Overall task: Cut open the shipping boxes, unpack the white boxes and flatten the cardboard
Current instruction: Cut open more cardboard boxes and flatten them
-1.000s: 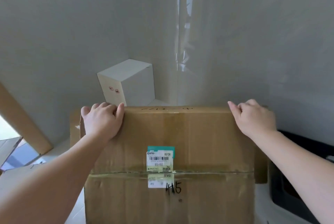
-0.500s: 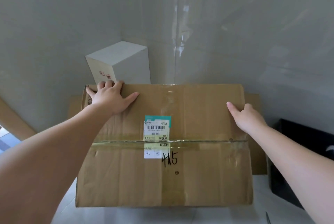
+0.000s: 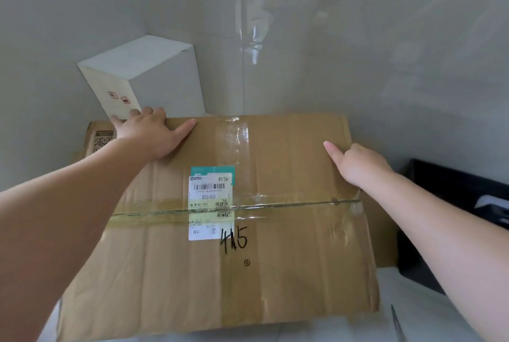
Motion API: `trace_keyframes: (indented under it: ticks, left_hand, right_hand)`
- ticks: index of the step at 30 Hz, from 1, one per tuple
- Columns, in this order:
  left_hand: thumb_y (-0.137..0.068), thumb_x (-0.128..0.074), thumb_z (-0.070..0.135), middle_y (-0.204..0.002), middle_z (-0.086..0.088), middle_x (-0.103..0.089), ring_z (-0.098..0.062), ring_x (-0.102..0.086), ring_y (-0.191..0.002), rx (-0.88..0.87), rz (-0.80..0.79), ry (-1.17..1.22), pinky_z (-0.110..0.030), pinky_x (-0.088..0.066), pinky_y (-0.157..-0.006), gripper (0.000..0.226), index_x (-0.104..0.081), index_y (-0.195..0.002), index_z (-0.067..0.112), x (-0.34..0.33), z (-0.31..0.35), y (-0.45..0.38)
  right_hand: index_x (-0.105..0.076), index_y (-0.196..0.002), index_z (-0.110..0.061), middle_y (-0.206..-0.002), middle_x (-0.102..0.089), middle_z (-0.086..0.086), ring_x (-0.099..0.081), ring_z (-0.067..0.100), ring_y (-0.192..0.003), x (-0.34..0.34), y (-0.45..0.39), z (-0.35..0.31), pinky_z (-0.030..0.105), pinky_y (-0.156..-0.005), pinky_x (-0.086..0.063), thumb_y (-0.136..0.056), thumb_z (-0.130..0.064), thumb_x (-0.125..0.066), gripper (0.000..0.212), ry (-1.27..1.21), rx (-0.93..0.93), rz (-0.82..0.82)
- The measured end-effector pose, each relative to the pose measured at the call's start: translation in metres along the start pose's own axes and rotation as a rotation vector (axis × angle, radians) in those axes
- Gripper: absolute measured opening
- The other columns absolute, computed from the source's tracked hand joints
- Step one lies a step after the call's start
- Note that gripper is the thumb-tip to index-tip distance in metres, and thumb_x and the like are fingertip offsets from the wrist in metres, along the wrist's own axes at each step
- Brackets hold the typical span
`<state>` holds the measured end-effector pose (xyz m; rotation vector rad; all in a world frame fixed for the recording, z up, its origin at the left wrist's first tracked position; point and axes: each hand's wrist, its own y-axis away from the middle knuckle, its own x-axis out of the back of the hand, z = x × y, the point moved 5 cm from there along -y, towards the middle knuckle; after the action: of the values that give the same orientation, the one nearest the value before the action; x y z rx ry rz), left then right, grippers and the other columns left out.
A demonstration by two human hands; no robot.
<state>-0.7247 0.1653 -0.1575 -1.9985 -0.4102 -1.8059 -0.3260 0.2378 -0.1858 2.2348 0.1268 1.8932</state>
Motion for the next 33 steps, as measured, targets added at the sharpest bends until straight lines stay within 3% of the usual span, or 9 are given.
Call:
trace_keyframes:
  ticks: [4,7,10,14,17,19,23,28,33]
  left_hand:
    - [-0.069,0.003,0.087,-0.091,-0.009,-0.06,-0.03,-0.052,-0.086,-0.09,0.06,-0.077,-0.038,-0.035,-0.071,0.092,-0.053,-0.082,0.016,0.004,-0.007,0.006]
    - [-0.063,0.011,0.088,-0.076,-0.002,-0.053,-0.026,-0.049,-0.077,-0.041,-0.023,-0.105,-0.036,-0.034,-0.067,0.097,-0.054,-0.078,0.018,-0.011,-0.021,0.021]
    - [-0.072,0.002,0.084,-0.103,-0.006,-0.061,-0.028,-0.056,-0.101,-0.039,-0.089,-0.094,-0.041,-0.039,-0.081,0.093,-0.057,-0.1,0.019,-0.038,-0.013,0.049]
    - [-0.078,-0.005,0.081,-0.126,-0.008,-0.053,-0.028,-0.046,-0.12,-0.122,-0.102,-0.054,-0.045,-0.032,-0.099,0.09,-0.048,-0.124,0.018,-0.076,0.031,0.093]
    - [-0.079,-0.008,0.079,-0.14,-0.01,-0.04,-0.027,-0.03,-0.133,-0.148,-0.158,0.007,-0.046,-0.025,-0.109,0.092,-0.032,-0.141,0.015,-0.092,0.048,0.107]
    - [-0.082,-0.011,0.077,-0.154,-0.011,-0.021,-0.027,-0.013,-0.143,-0.169,-0.215,0.013,-0.048,-0.016,-0.114,0.091,-0.015,-0.15,0.016,-0.101,0.053,0.113]
    - [-0.087,-0.013,0.074,-0.16,-0.007,-0.006,-0.025,-0.004,-0.146,-0.262,-0.248,0.03,-0.048,-0.011,-0.116,0.082,-0.01,-0.152,0.024,-0.103,0.069,0.125]
    - [-0.092,-0.023,0.065,-0.158,-0.003,-0.015,-0.021,-0.01,-0.144,-0.469,-0.17,0.102,-0.045,-0.013,-0.115,0.069,-0.021,-0.148,0.024,-0.092,0.129,0.148]
    - [-0.092,-0.029,0.06,-0.148,0.0,-0.032,-0.022,-0.022,-0.139,-0.723,-0.111,0.189,-0.043,-0.018,-0.113,0.06,-0.035,-0.139,0.024,-0.073,0.207,0.186]
  right_hand:
    - [-0.054,-0.113,-0.004,-0.068,-0.061,0.012,-0.065,0.028,-0.05,-0.001,0.007,0.004,0.026,-0.049,-0.043,-0.083,-0.08,-0.015,0.09,0.021,0.062,-0.079]
    - [-0.052,-0.123,-0.001,-0.065,-0.059,0.015,-0.065,0.029,-0.047,-0.012,0.015,-0.003,0.029,-0.058,-0.05,-0.082,-0.081,-0.016,0.097,0.039,0.045,-0.191]
    - [-0.055,-0.118,0.0,-0.067,-0.058,0.015,-0.064,0.028,-0.048,-0.041,0.031,-0.007,0.031,-0.064,-0.055,-0.084,-0.079,-0.017,0.094,0.093,0.077,-0.272]
    - [-0.058,-0.116,-0.002,-0.093,-0.065,0.01,-0.05,0.024,-0.064,-0.077,0.051,-0.005,0.029,-0.049,-0.03,-0.09,-0.071,-0.024,0.081,0.181,0.176,-0.112]
    - [-0.035,-0.14,-0.002,-0.11,-0.062,0.011,-0.057,0.026,-0.084,-0.086,0.062,0.0,0.031,-0.048,-0.031,-0.092,-0.067,-0.03,0.081,0.181,0.187,-0.085]
    - [-0.019,-0.149,-0.003,-0.11,-0.061,0.01,-0.057,0.024,-0.082,-0.091,0.067,0.004,0.029,-0.047,-0.033,-0.092,-0.066,-0.031,0.085,0.171,0.211,-0.12]
    - [-0.022,-0.149,-0.007,-0.109,-0.061,0.008,-0.059,0.022,-0.085,-0.093,0.071,0.013,0.029,-0.055,-0.042,-0.092,-0.066,-0.035,0.083,0.139,0.263,-0.143]
    - [-0.045,-0.132,-0.012,-0.11,-0.06,0.004,-0.057,0.024,-0.094,-0.09,0.081,0.031,0.037,-0.075,-0.05,-0.091,-0.064,-0.038,0.066,0.058,0.307,-0.119]
    - [-0.045,-0.132,-0.016,-0.112,-0.062,0.004,-0.059,0.024,-0.093,-0.087,0.108,0.067,0.036,-0.069,-0.05,-0.091,-0.065,-0.038,0.065,0.044,0.321,-0.084]
